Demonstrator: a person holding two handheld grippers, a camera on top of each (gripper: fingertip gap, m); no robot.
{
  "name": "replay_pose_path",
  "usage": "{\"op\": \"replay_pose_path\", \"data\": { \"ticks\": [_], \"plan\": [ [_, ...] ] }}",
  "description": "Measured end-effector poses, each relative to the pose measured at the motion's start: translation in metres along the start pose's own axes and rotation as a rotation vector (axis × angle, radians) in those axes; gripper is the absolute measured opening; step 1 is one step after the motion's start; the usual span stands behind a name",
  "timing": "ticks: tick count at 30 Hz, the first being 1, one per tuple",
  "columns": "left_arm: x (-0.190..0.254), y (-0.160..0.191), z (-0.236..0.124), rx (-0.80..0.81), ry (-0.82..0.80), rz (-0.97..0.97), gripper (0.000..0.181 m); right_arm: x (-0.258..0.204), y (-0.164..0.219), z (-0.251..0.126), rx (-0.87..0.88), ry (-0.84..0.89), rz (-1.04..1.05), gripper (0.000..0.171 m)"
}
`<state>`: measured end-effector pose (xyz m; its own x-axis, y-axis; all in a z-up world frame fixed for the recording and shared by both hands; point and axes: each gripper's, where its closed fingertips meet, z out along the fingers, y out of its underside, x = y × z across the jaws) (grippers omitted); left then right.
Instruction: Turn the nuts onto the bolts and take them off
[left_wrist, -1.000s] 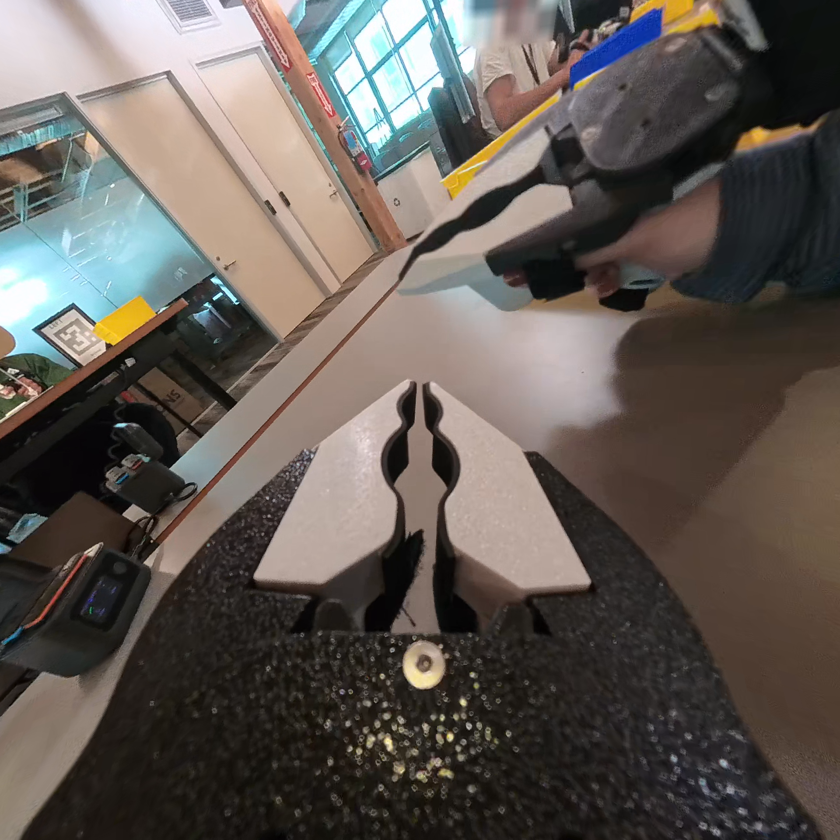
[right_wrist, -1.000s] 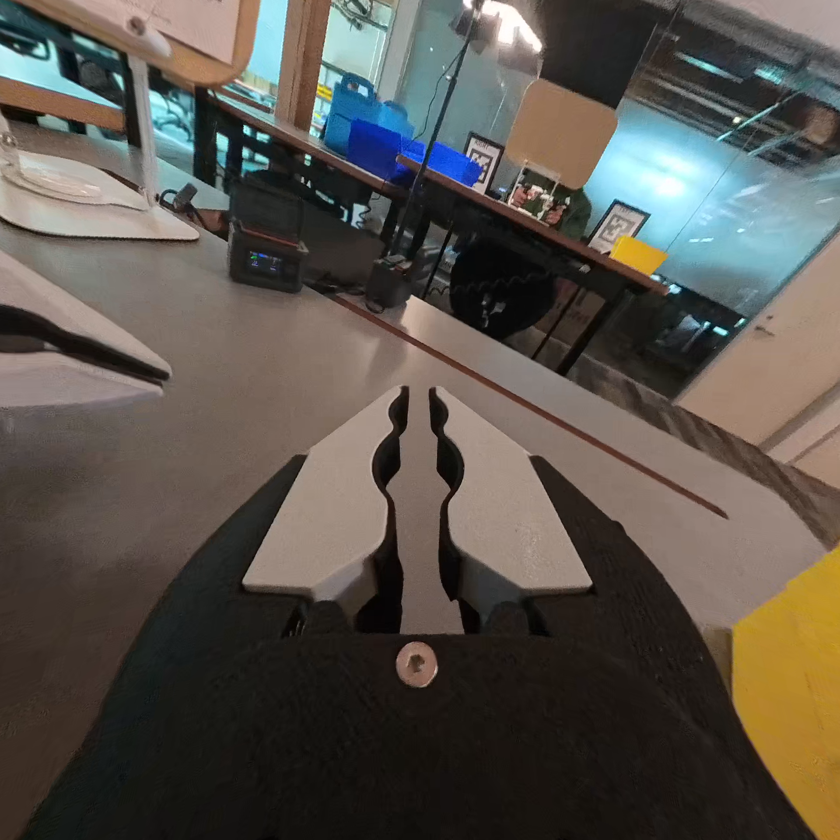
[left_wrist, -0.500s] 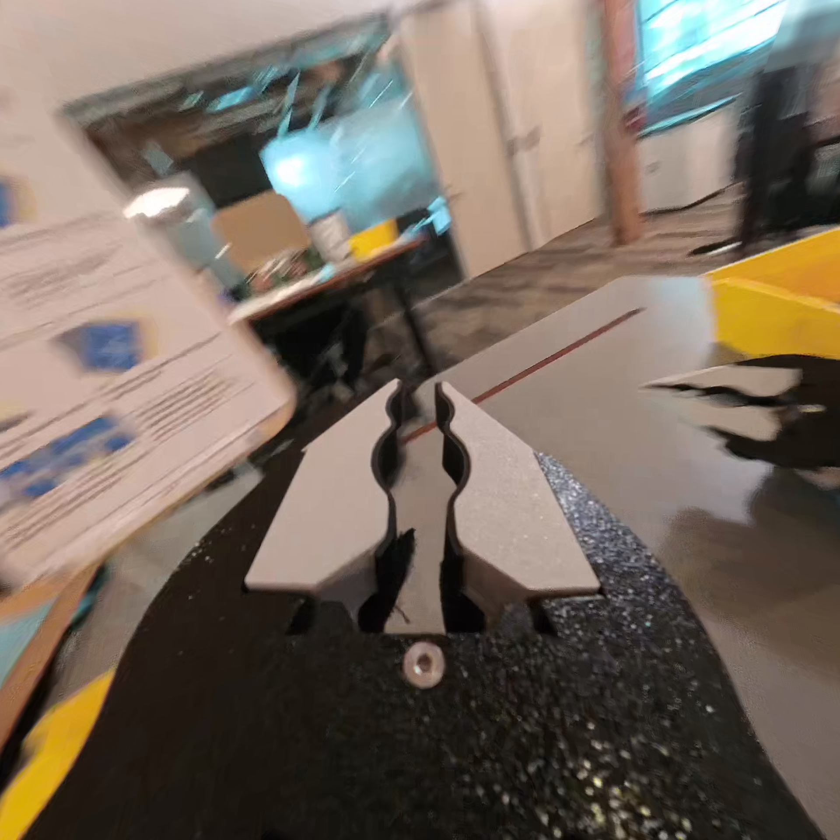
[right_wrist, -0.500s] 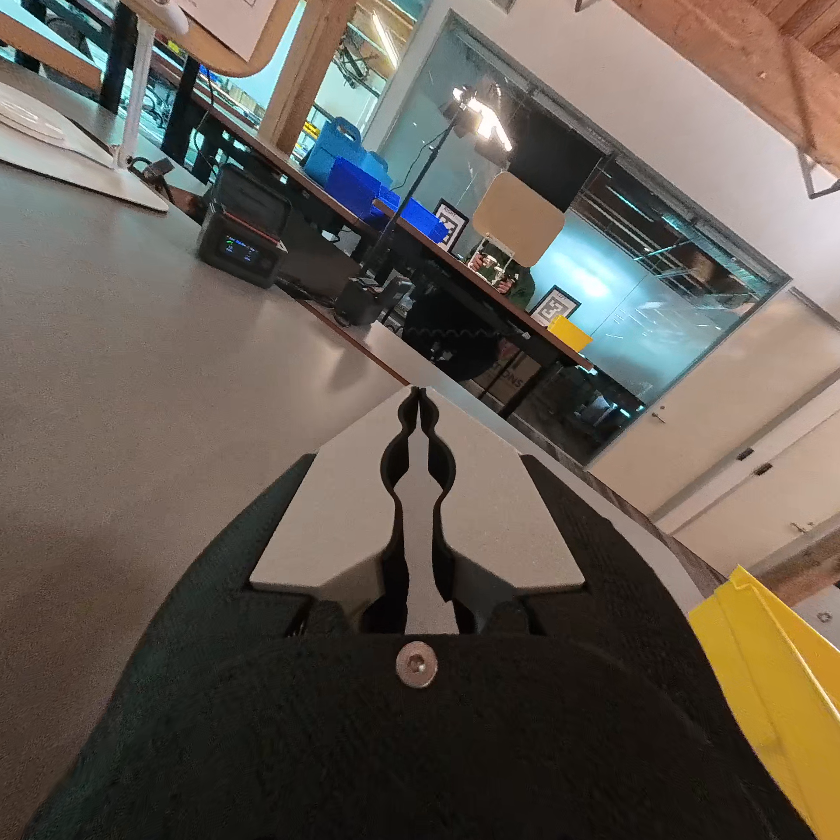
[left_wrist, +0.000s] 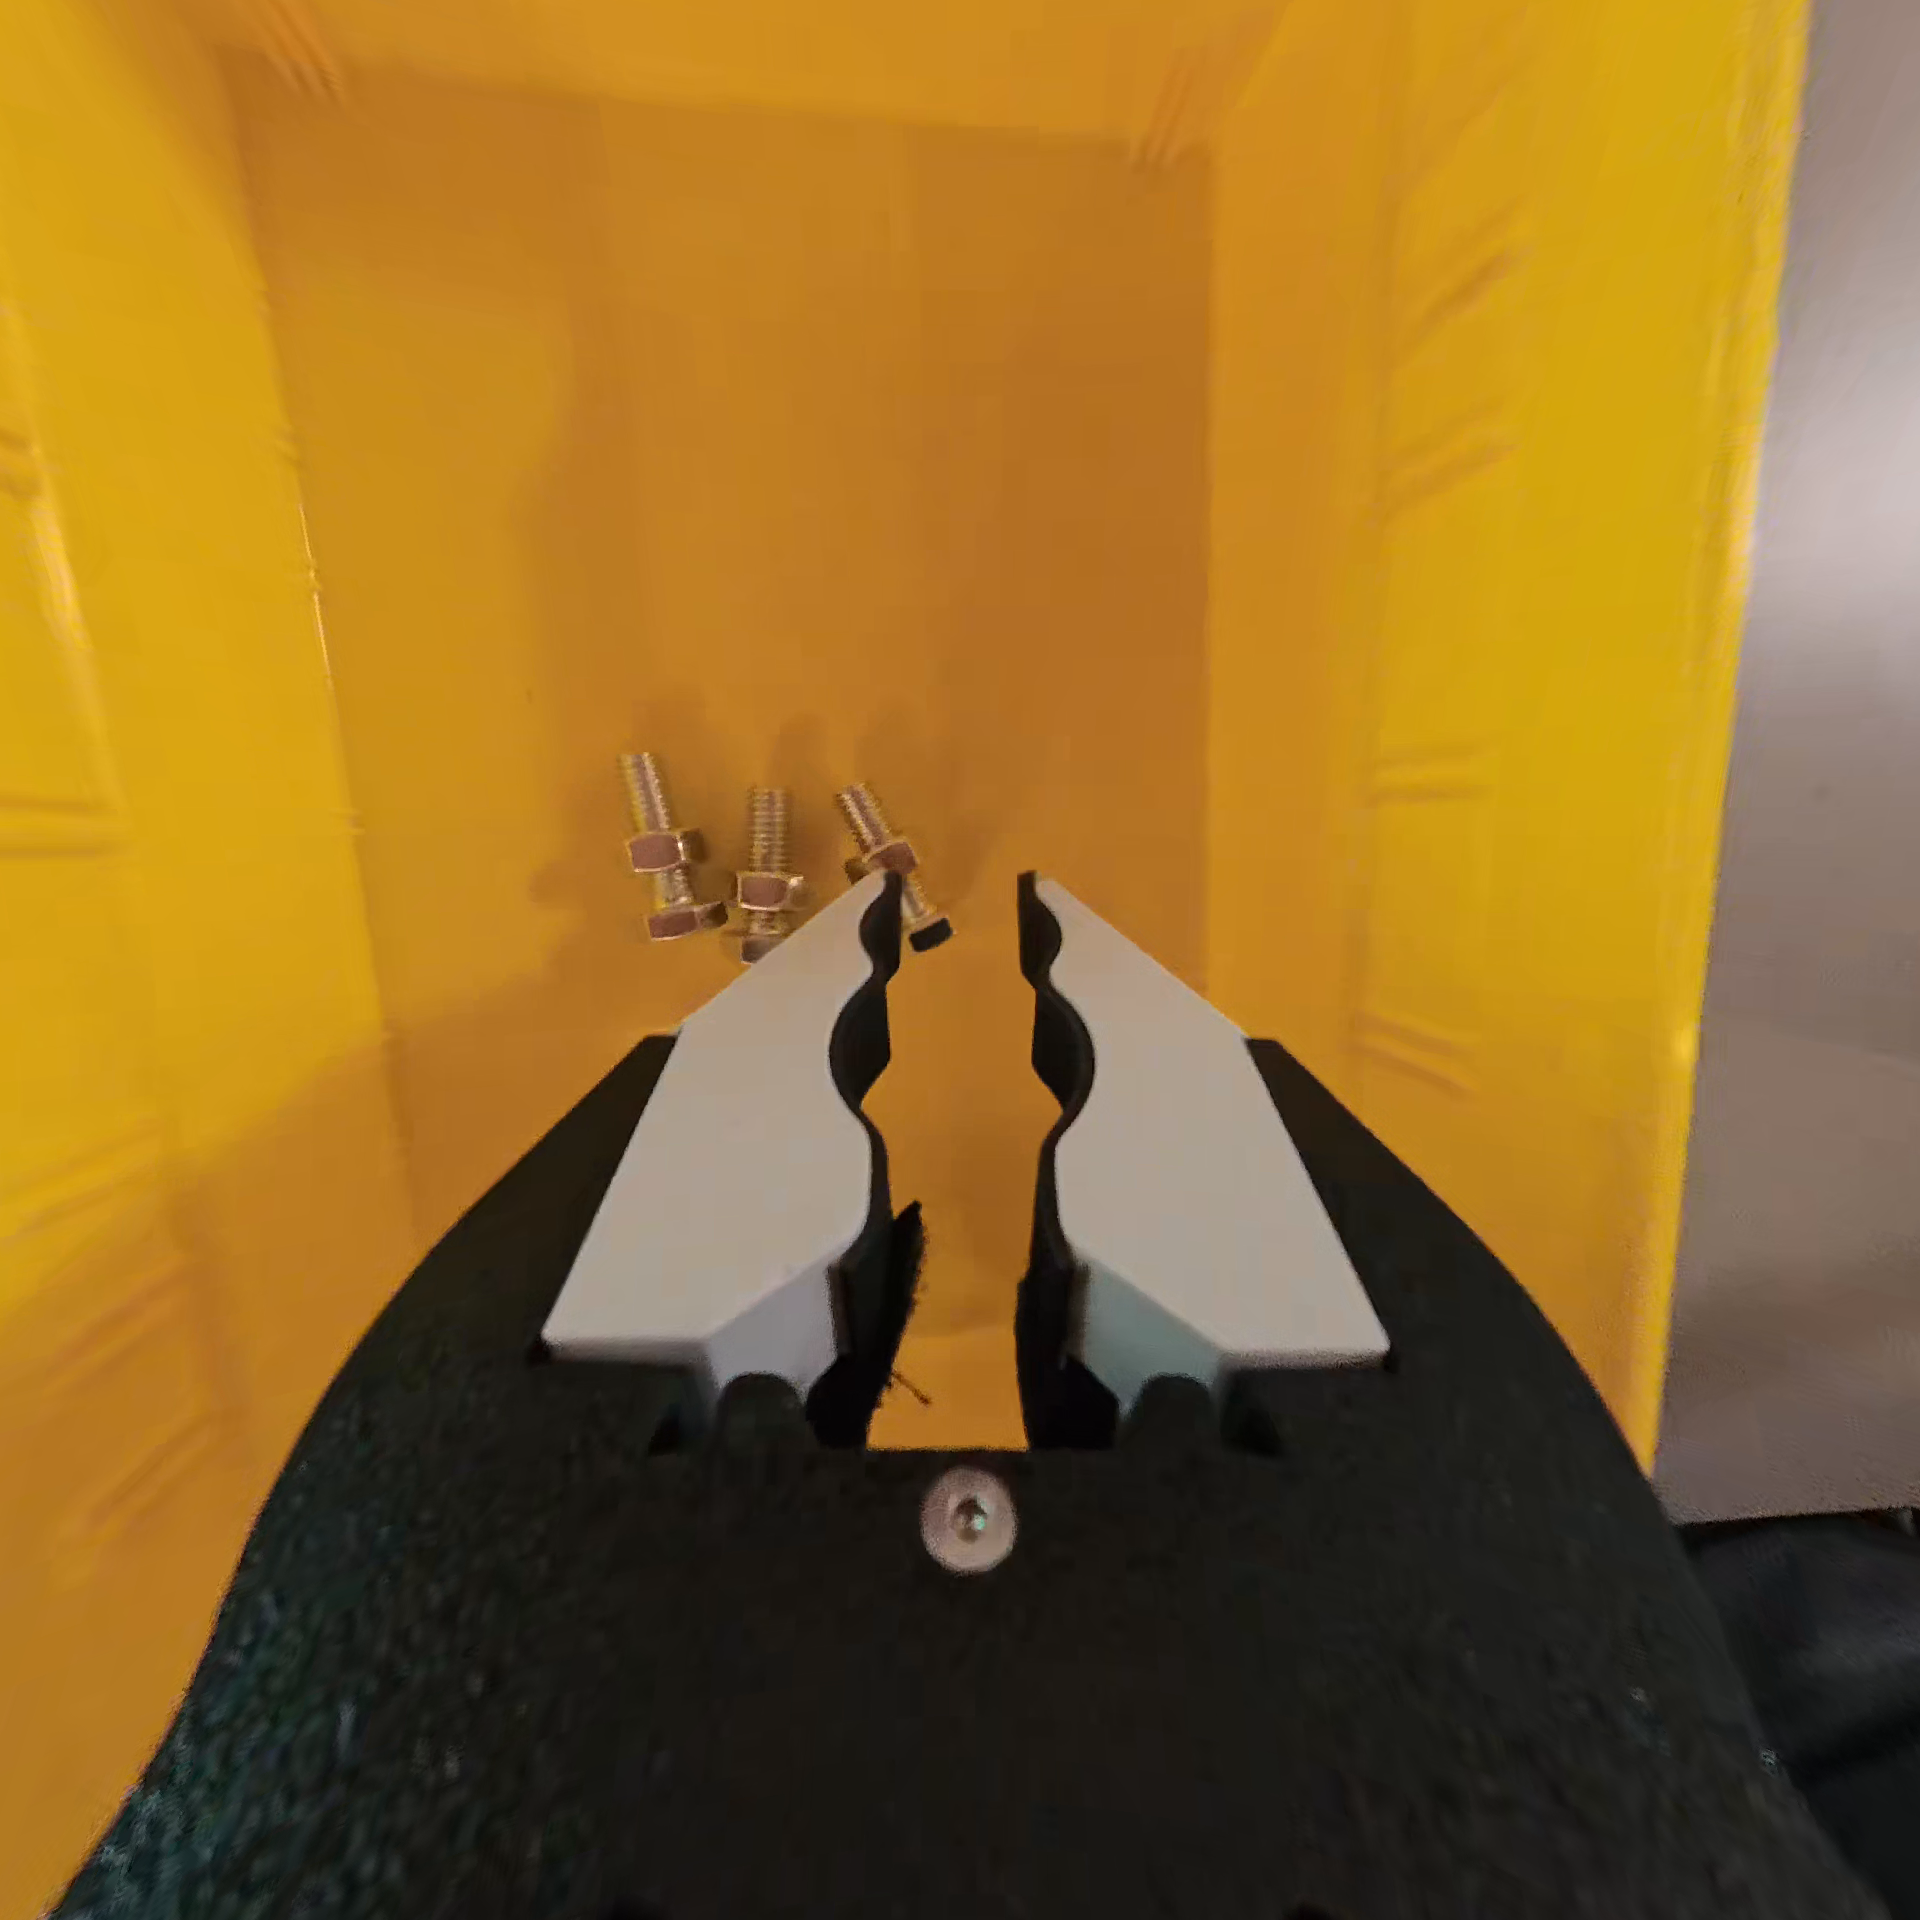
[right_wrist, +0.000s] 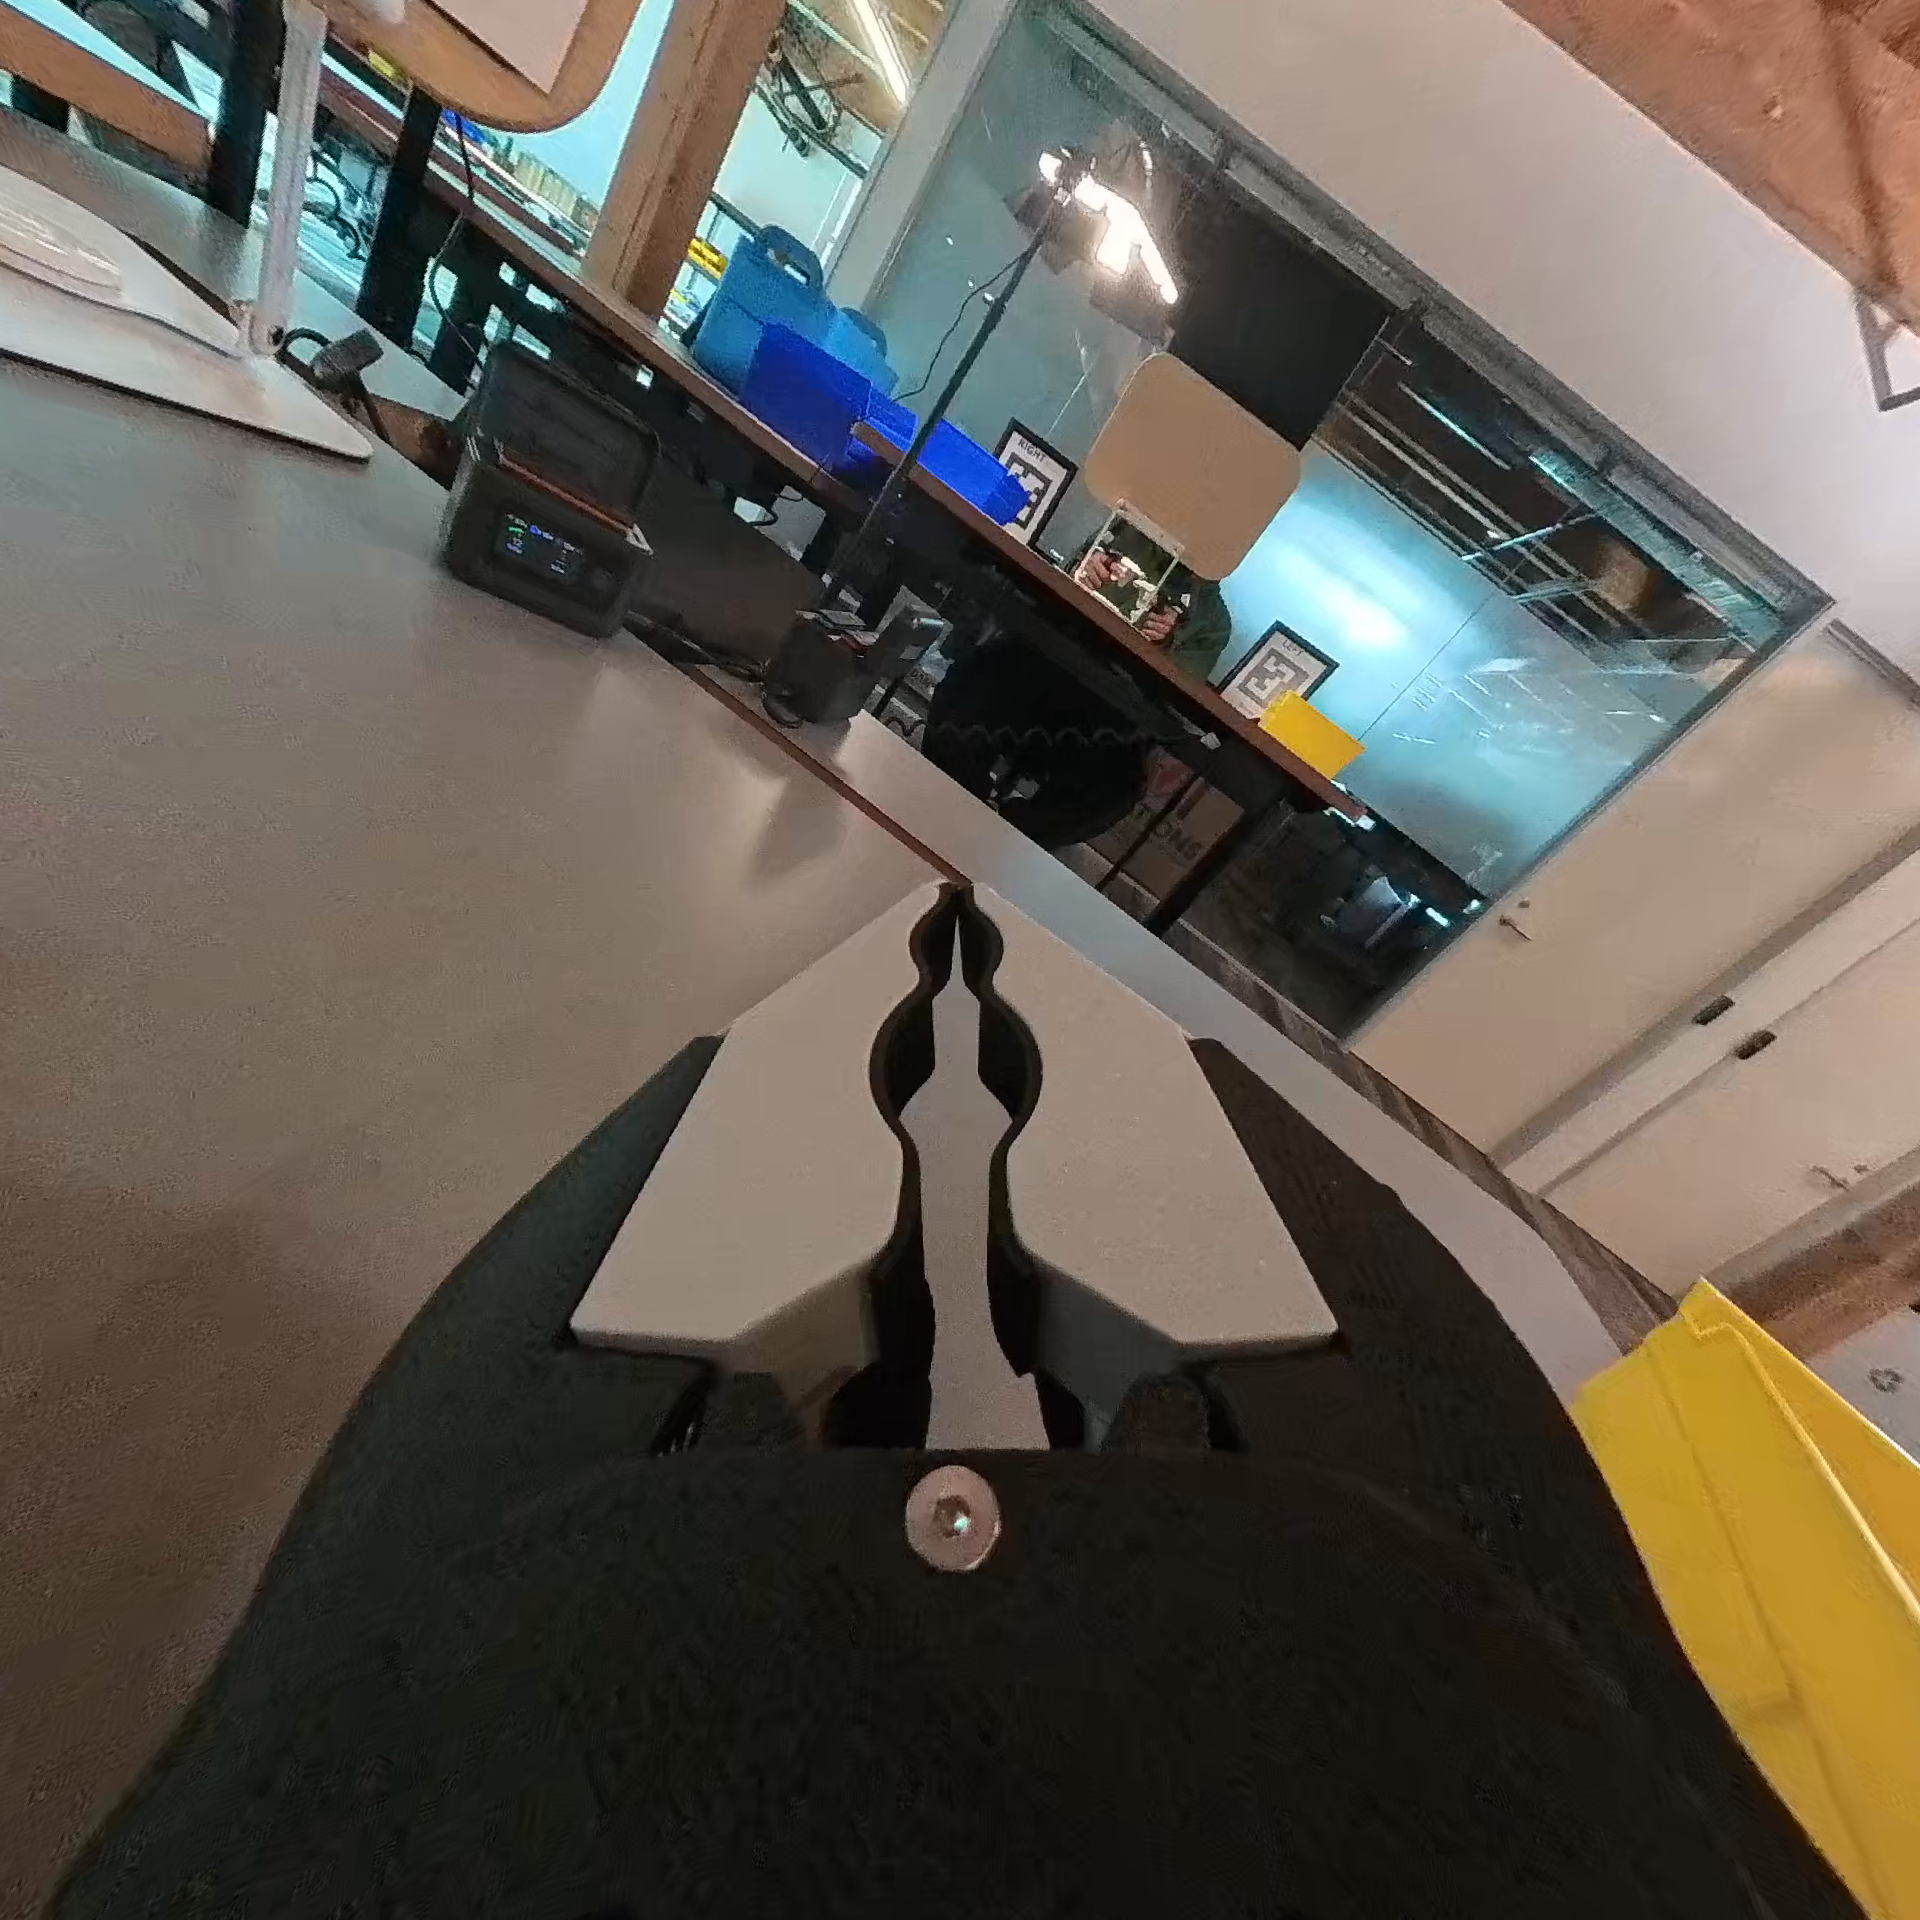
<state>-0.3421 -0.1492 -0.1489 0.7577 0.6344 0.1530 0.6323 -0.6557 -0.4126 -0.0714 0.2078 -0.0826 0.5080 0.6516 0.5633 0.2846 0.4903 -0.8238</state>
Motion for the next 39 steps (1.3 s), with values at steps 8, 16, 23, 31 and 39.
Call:
{"op": "replay_pose_path", "data": {
  "ticks": [8, 16, 23, 31, 39],
  "plan": [
    [-0.012, 0.008, 0.016, -0.083, -0.011, -0.024, 0.017, -0.003, -0.002, 0.000, 0.008, -0.019, -0.001, 0.000],
    [-0.012, 0.009, 0.023, -0.081, -0.013, 0.002, 0.012, -0.006, -0.003, 0.000, 0.014, -0.032, -0.005, 0.000],
    [0.022, -0.053, -0.051, 0.355, -0.184, 0.205, 0.007, -0.006, -0.006, 0.000, 0.033, -0.036, 0.010, 0.000],
    [0.267, -0.082, -0.057, 0.868, 0.057, 0.964, 0.008, -0.005, -0.010, -0.001, 0.070, -0.044, 0.036, 0.000],
    [0.357, -0.084, 0.033, 1.148, 0.152, 1.122, 0.007, 0.008, -0.015, -0.005, 0.122, -0.026, 0.159, 0.000]
  ]
}}
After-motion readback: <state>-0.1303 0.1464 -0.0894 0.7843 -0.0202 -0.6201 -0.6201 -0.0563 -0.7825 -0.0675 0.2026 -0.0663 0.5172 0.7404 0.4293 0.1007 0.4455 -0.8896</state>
